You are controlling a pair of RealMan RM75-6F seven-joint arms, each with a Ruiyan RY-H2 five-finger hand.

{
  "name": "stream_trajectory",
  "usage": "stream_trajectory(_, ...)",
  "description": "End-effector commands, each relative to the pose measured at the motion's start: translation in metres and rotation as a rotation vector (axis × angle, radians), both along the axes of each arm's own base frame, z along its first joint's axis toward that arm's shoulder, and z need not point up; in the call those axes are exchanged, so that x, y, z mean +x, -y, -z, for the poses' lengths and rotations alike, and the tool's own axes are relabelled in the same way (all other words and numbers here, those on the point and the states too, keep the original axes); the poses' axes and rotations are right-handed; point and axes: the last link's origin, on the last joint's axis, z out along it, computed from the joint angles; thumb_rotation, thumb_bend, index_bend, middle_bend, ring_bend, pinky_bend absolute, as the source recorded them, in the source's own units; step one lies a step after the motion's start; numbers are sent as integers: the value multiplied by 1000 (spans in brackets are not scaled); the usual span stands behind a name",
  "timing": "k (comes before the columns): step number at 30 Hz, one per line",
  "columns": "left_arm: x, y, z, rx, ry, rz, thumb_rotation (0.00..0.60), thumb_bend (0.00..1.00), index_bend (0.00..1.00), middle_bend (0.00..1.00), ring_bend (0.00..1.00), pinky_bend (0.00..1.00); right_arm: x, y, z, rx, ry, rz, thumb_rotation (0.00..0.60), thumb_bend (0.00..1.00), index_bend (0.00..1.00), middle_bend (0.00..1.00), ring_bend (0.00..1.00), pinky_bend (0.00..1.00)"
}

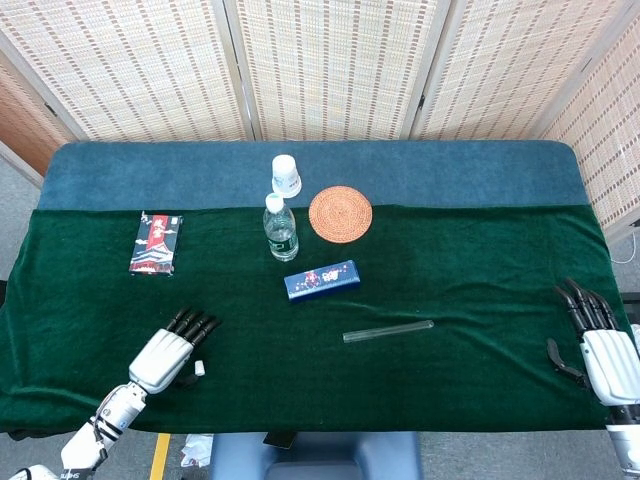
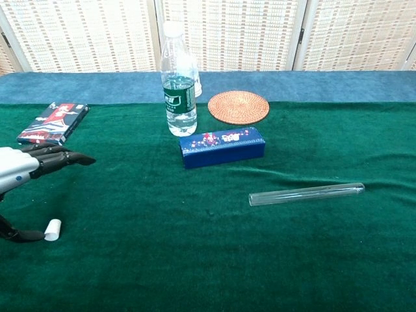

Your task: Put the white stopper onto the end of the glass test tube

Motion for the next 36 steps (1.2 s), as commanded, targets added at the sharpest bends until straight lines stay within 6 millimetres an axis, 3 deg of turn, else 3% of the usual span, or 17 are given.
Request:
stream_trajectory(1, 1, 1, 3, -6, 3, 2, 600, 206, 66, 126, 86, 0, 0, 0, 0, -1, 0, 1, 600, 566, 0, 0, 0, 0)
stream_trajectory(16, -3, -10, 10, 5, 12, -30, 600, 206, 66, 126, 86, 0, -2, 0, 0, -2, 3, 10, 600, 565, 0, 0, 0, 0)
stream_trajectory(36, -5, -33, -5, 56, 46, -88, 600, 206, 68, 126, 86, 0, -3, 1, 2, 0, 2, 21, 600, 565, 0, 0, 0, 0)
